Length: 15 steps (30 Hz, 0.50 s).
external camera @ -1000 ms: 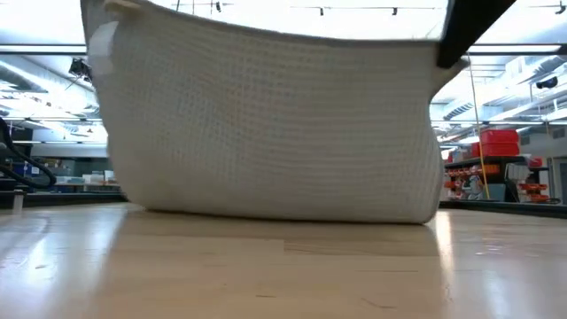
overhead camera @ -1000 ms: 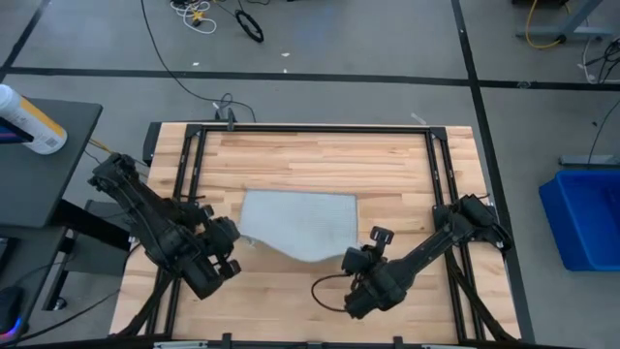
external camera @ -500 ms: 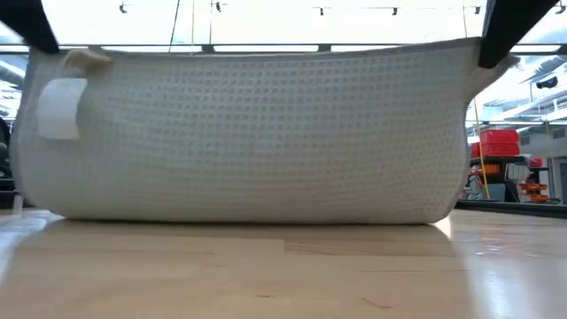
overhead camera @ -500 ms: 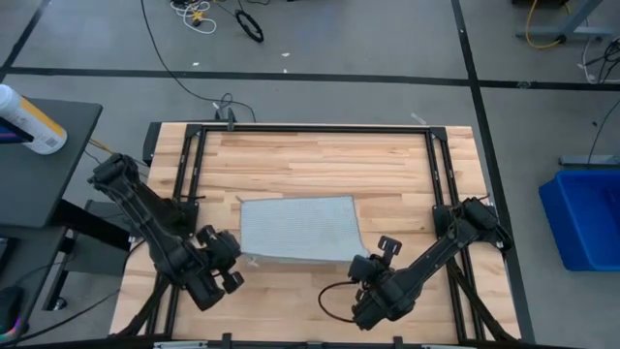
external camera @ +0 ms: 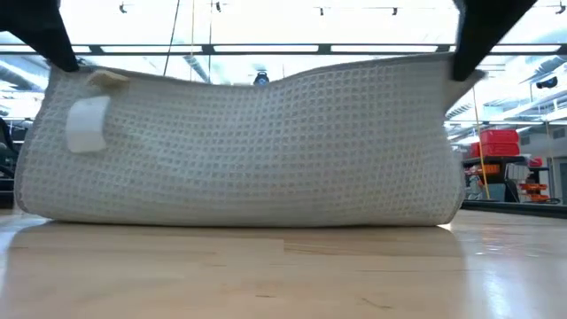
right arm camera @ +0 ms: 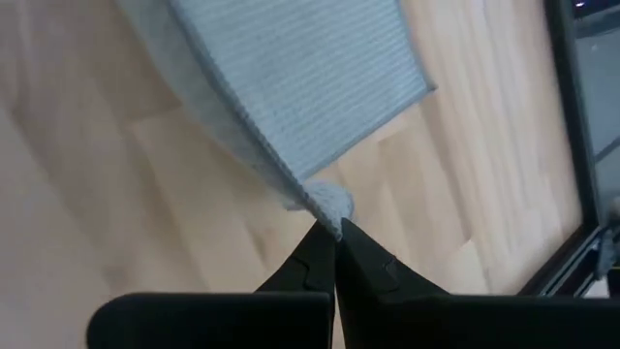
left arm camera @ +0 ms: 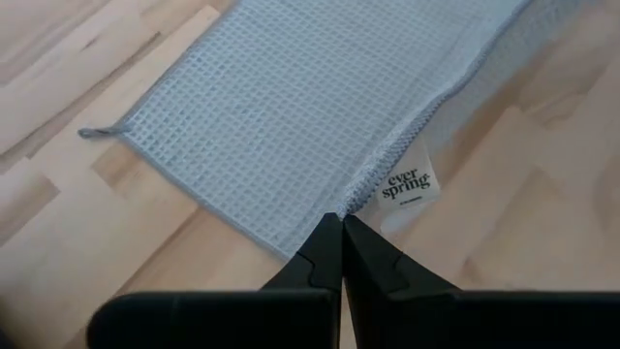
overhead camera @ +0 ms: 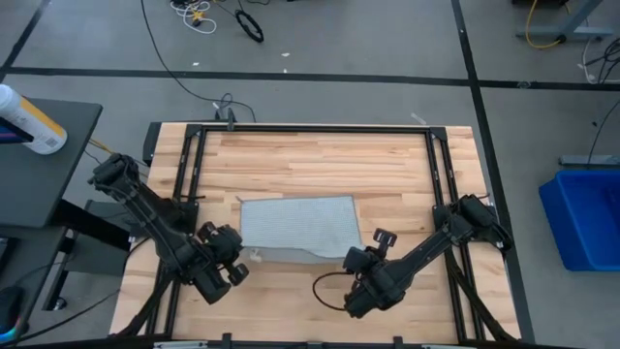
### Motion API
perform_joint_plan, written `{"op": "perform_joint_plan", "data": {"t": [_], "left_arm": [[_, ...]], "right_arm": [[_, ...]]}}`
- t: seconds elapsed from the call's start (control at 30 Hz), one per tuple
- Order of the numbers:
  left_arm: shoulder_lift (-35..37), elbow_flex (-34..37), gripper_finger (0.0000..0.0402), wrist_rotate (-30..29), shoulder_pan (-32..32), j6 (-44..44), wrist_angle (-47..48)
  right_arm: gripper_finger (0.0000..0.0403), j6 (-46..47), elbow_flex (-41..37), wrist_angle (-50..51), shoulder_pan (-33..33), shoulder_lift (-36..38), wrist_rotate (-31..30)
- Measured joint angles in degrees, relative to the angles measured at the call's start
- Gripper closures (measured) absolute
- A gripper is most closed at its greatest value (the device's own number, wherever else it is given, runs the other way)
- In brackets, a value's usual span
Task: Fold microfiber towels
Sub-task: Fold the gray microfiber towel
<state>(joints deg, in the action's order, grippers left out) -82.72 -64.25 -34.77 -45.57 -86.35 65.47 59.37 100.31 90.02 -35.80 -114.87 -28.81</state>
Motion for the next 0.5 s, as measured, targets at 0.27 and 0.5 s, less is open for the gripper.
{"op": "perform_joint_plan", "data": {"t": [0.27, 0.5], "left_arm": [[0.0, 0.0, 0.0399, -0.5, 3.1, 0.1, 3.1], [0.0, 0.0, 0.0399, 0.0, 5.0, 1.0, 4.8]], "right_arm": [[0.0403, -4.7, 0.0, 0.0, 5.4, 0.0, -4.1], [0.0403, -7.9, 0.0, 0.0, 8.9, 0.0, -6.1]]}}
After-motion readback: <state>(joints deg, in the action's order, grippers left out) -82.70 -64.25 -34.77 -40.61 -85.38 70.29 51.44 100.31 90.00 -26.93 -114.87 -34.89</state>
